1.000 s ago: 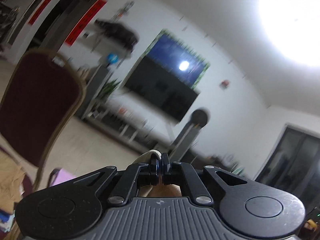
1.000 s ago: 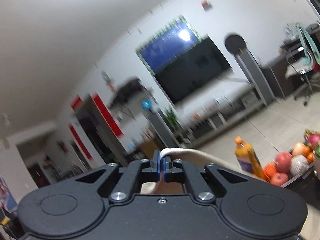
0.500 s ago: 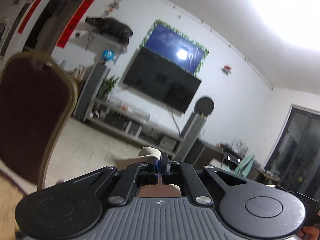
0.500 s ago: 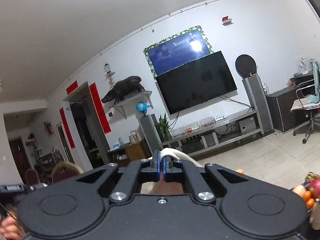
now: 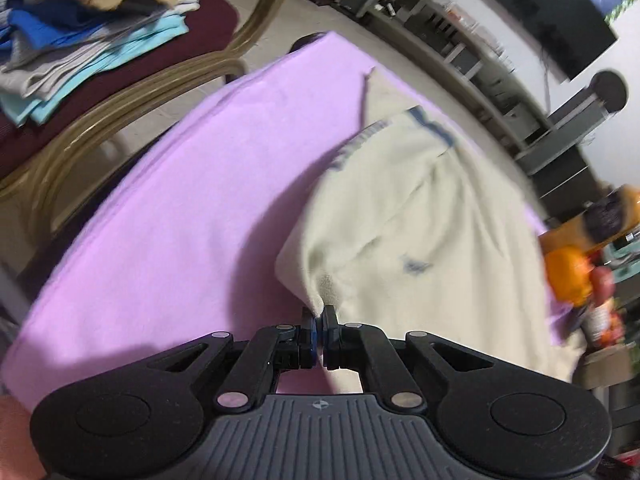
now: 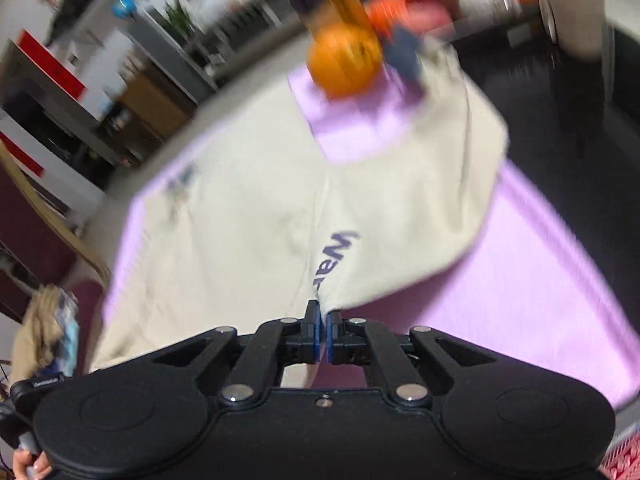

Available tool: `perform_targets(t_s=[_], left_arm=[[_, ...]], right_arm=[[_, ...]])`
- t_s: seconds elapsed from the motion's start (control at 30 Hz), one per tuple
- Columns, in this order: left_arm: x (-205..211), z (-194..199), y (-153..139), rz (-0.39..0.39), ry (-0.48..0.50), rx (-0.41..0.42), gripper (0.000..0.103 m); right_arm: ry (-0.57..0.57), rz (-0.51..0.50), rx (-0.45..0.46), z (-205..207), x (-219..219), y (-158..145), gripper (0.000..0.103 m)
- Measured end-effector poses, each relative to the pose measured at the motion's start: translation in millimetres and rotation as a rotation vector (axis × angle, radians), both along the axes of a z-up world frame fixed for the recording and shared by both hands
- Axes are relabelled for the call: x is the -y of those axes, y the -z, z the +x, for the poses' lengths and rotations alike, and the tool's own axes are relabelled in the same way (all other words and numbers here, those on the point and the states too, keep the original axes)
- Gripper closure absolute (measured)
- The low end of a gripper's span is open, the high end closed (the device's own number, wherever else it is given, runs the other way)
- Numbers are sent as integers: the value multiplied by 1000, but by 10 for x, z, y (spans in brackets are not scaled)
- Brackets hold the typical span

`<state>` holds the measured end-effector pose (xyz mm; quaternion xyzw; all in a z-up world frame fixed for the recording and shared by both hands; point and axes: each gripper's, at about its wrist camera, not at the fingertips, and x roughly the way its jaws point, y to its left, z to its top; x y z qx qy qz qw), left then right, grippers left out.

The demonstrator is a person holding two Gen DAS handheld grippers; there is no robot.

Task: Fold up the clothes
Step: 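Lower the sweatshirt onto the towel with both grippers and release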

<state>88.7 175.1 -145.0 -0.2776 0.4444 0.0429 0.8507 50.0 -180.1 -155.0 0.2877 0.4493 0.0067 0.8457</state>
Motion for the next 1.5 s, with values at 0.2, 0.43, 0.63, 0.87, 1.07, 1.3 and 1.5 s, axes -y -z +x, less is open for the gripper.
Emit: perform_targets(t_s=[0.2,0.43,0.63,0.87,1.07,1.3,1.5], left_arm=[[0,-200,-368,1,5,116,101],[79,-232,-455,58,18,82,93],[15,-592,52,-1,63,-47,63],[110,-701,261,-102,88,-60,60],[176,-438,418,-161,94,-63,54],[310,-193,469,-105,107,-32,83],[435,-360,161,-24,103,-27,103]], right_arm=[[27,57,23,-149,46,-243,100],[50,95,-17,-71,196,-406,96],[26,136,-87,-269,281,-120,67],[-12,235,-49,-443,223,29,61],[73,340,-51,-324,286,293,62],[48,324,-8,-47,138,452,66],[37,219,-32,-8,-27,262,101]])
